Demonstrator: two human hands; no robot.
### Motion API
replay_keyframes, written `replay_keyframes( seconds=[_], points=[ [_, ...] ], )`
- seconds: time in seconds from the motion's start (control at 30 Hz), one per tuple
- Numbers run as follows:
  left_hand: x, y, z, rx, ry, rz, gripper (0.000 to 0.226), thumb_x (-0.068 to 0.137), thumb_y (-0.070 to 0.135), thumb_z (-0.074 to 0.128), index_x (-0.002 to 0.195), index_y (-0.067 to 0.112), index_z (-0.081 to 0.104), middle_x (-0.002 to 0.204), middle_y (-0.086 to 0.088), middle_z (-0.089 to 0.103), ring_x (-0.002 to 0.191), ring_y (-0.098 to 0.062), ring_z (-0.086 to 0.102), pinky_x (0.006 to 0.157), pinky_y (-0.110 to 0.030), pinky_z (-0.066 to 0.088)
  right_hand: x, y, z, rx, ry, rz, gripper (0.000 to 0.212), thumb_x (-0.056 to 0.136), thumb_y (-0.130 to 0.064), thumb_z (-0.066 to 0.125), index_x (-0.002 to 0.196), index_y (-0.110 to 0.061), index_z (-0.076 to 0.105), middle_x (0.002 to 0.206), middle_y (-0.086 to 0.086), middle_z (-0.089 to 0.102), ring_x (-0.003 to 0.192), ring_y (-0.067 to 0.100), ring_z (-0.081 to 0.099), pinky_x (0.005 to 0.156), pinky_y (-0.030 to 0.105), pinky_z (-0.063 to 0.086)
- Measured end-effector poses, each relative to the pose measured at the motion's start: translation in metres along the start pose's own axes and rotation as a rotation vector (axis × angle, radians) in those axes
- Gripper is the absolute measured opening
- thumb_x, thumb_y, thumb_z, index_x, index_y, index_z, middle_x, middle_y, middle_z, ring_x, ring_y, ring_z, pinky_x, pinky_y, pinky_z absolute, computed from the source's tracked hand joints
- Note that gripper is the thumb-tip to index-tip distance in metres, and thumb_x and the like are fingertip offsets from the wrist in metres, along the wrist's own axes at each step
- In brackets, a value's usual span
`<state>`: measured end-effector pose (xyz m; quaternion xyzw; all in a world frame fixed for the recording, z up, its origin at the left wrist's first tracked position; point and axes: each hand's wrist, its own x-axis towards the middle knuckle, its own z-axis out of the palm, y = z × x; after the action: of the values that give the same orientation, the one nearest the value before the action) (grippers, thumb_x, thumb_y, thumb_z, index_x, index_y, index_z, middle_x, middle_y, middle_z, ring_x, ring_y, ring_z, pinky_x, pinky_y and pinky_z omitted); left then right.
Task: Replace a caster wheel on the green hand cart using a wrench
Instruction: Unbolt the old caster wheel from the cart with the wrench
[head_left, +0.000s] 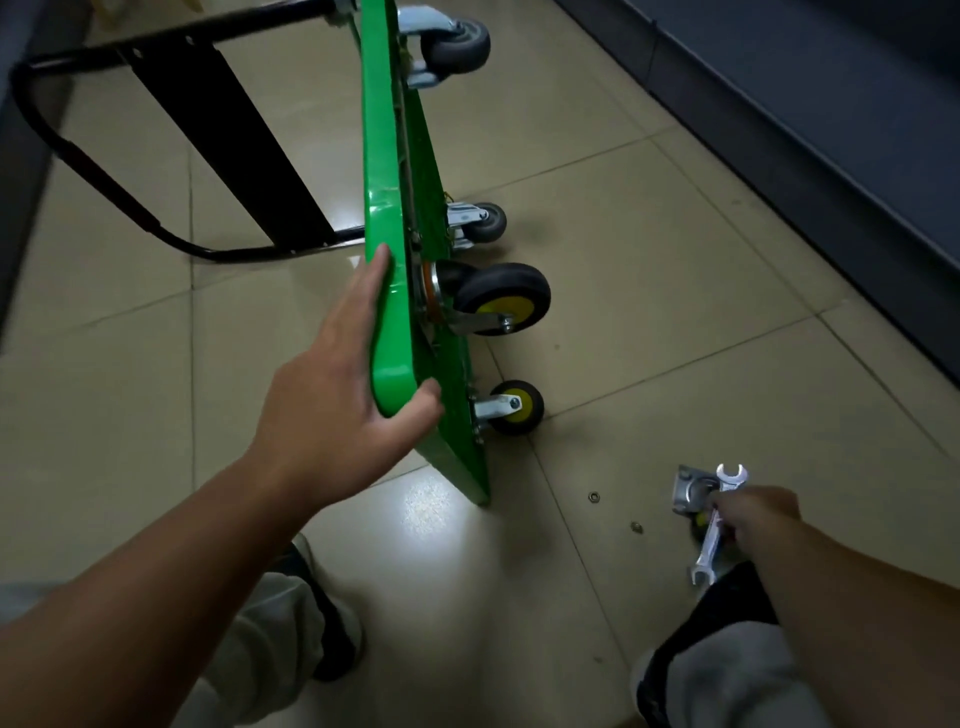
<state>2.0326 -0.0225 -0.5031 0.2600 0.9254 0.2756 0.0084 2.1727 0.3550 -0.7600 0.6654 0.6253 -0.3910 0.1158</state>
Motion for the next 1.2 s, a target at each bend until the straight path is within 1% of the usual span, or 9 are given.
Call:
replay_keyframes(
  seconds=[0.17, 0.27, 0.37, 0.47, 0.53, 0.6, 0.77, 1.13, 1.2],
  points=[
    [0.002, 0.01, 0.002, 0.092, 0.115, 0.007, 0.093, 0.082, 0.056, 0.051, 0.164, 0.022, 0.023, 0.17, -0.002, 0.022, 0.131, -0.02, 0.048, 0.088, -0.038, 0.052, -0.013, 0.012, 0.025, 0.035, 0.103, -0.175, 0.022, 0.088, -0.018, 0.074, 0.098, 0.001, 0.072, 0.101, 0.022, 0.072, 0.09, 0.038, 0.071, 0.075, 0.039, 0.056],
    [0.004, 0.03, 0.001, 0.226, 0.277, 0.355, 0.072, 0.085, 0.035, 0.062, 0.149, 0.006, 0.049, 0.163, -0.02, 0.032, 0.149, -0.034, 0.037, 0.11, -0.049, 0.041, -0.032, 0.014, 0.047, -0.004, -0.05, -0.193, 0.023, 0.095, -0.013, 0.063, 0.101, 0.007, 0.07, 0.105, 0.024, 0.07, 0.099, 0.038, 0.067, 0.079, 0.035, 0.05],
    [-0.004, 0.057, 0.018, 0.115, 0.175, 0.652, 0.049, 0.087, 0.022, 0.065, 0.134, 0.008, 0.066, 0.146, -0.015, 0.057, 0.138, -0.03, 0.052, 0.108, -0.049, 0.042, -0.044, 0.014, 0.056, -0.052, -0.189, -0.153, 0.011, 0.092, -0.016, 0.067, 0.087, -0.006, 0.066, 0.092, 0.013, 0.065, 0.087, 0.025, 0.061, 0.076, 0.029, 0.047],
    [-0.008, 0.074, 0.046, 0.052, -0.073, 0.609, 0.035, 0.092, 0.022, 0.064, 0.125, 0.012, 0.072, 0.127, -0.003, 0.069, 0.117, -0.024, 0.064, 0.092, -0.042, 0.05, -0.051, 0.022, 0.058, 0.031, -0.202, -0.085, 0.018, 0.092, -0.018, 0.068, 0.079, -0.015, 0.056, 0.089, 0.007, 0.059, 0.085, 0.021, 0.055, 0.079, 0.031, 0.05],
    [-0.002, 0.076, 0.064, 0.1, -0.191, 0.554, 0.034, 0.094, 0.026, 0.06, 0.123, 0.014, 0.072, 0.119, -0.001, 0.07, 0.107, -0.023, 0.065, 0.086, -0.043, 0.052, -0.052, 0.036, 0.068, 0.089, -0.191, -0.028, 0.005, 0.098, -0.018, 0.059, 0.096, -0.013, 0.061, 0.101, 0.011, 0.058, 0.092, 0.02, 0.055, 0.081, 0.032, 0.048],
    [0.009, 0.076, 0.084, 0.138, -0.285, 0.485, 0.039, 0.093, 0.031, 0.052, 0.122, 0.015, 0.072, 0.114, -0.001, 0.071, 0.103, -0.023, 0.065, 0.085, -0.041, 0.054, -0.05, 0.05, 0.082, 0.11, -0.15, 0.032, 0.019, 0.101, -0.015, 0.053, 0.117, -0.008, 0.061, 0.113, 0.015, 0.059, 0.102, 0.02, 0.057, 0.082, 0.033, 0.045],
    [0.019, 0.053, 0.153, 0.17, -0.4, 0.375, 0.033, 0.089, 0.029, 0.059, 0.115, 0.015, 0.075, 0.105, -0.002, 0.074, 0.098, -0.026, 0.068, 0.081, -0.036, 0.053, -0.038, 0.055, 0.105, 0.164, -0.149, 0.075, 0.034, 0.09, -0.012, 0.071, 0.118, 0.007, 0.067, 0.12, 0.02, 0.07, 0.11, 0.026, 0.067, 0.098, 0.037, 0.054],
    [-0.021, 0.009, 0.248, 0.177, -0.708, 0.245, 0.037, 0.089, 0.037, 0.057, 0.12, 0.023, 0.073, 0.112, 0.001, 0.073, 0.103, -0.025, 0.066, 0.08, -0.037, 0.056, -0.031, 0.082, 0.162, 0.284, -0.198, -0.015, 0.008, 0.079, -0.002, 0.077, 0.081, -0.007, 0.072, 0.094, 0.02, 0.075, 0.095, 0.035, 0.072, 0.091, 0.05, 0.058],
    [-0.028, 0.006, 0.253, 0.176, -0.742, 0.24, 0.042, 0.087, 0.041, 0.052, 0.119, 0.023, 0.072, 0.112, 0.001, 0.073, 0.103, -0.025, 0.066, 0.08, -0.039, 0.057, -0.037, 0.089, 0.16, 0.311, -0.217, 0.021, 0.025, 0.076, 0.0, 0.079, 0.064, -0.016, 0.063, 0.08, 0.011, 0.075, 0.083, 0.027, 0.072, 0.087, 0.045, 0.06]
  ],
)
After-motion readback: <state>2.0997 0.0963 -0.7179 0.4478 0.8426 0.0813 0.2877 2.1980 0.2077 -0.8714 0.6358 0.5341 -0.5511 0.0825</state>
